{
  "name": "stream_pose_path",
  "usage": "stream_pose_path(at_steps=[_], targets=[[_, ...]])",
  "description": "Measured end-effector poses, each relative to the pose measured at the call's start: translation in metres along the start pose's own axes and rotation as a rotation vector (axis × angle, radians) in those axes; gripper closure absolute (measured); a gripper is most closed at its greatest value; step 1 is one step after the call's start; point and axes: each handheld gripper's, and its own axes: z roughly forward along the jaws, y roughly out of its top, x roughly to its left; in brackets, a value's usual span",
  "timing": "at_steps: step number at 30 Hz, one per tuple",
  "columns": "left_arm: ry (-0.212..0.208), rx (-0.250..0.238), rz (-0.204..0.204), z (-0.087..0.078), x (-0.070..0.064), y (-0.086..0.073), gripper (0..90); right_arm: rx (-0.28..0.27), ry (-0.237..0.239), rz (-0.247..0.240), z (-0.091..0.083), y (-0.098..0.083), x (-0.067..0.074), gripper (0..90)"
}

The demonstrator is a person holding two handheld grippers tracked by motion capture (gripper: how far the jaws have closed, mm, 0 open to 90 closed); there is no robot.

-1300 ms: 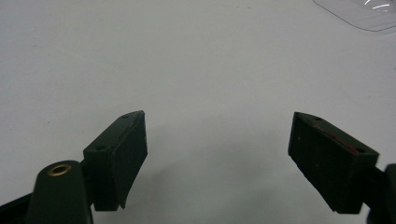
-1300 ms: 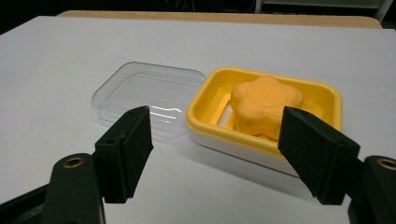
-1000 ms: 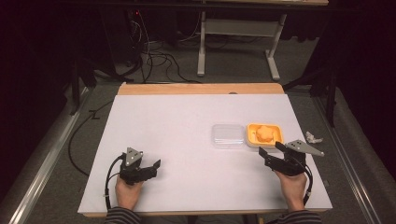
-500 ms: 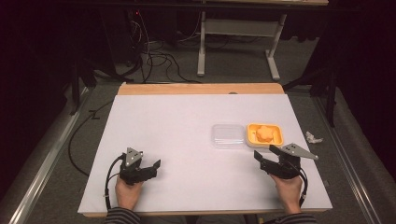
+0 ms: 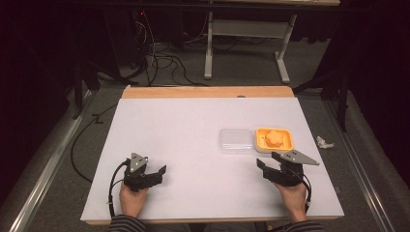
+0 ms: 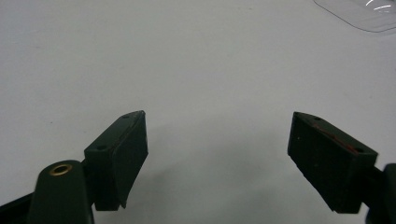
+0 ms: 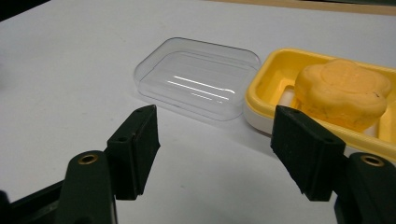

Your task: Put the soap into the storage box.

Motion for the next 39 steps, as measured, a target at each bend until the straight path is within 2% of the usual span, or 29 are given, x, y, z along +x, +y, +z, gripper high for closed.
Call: stream_pose_path(at_steps=[3, 13, 18, 39], targets=[[0.001, 0.001, -0.004, 0.0, 0.0, 0.0, 20.8, 0.001, 0.001, -0.013, 0.004, -0.002, 0.003, 32.2], [0.004, -0.001, -0.003, 0.0, 0.0, 0.0, 21.0, 0.01, 0.021, -0.001, 0.013, -0.006, 0.012, 33.2], [0.004, 0.0, -0.002, 0.0, 0.0, 0.0, 21.2, 0.022, 0.029, -0.01, 0.015, -0.009, 0.015, 33.5], [-0.006, -0.01, -0.005, -0.001, 0.001, 0.0, 20.3, 0.067, 0.029, -0.039, 0.026, -0.021, 0.021, 33.5]])
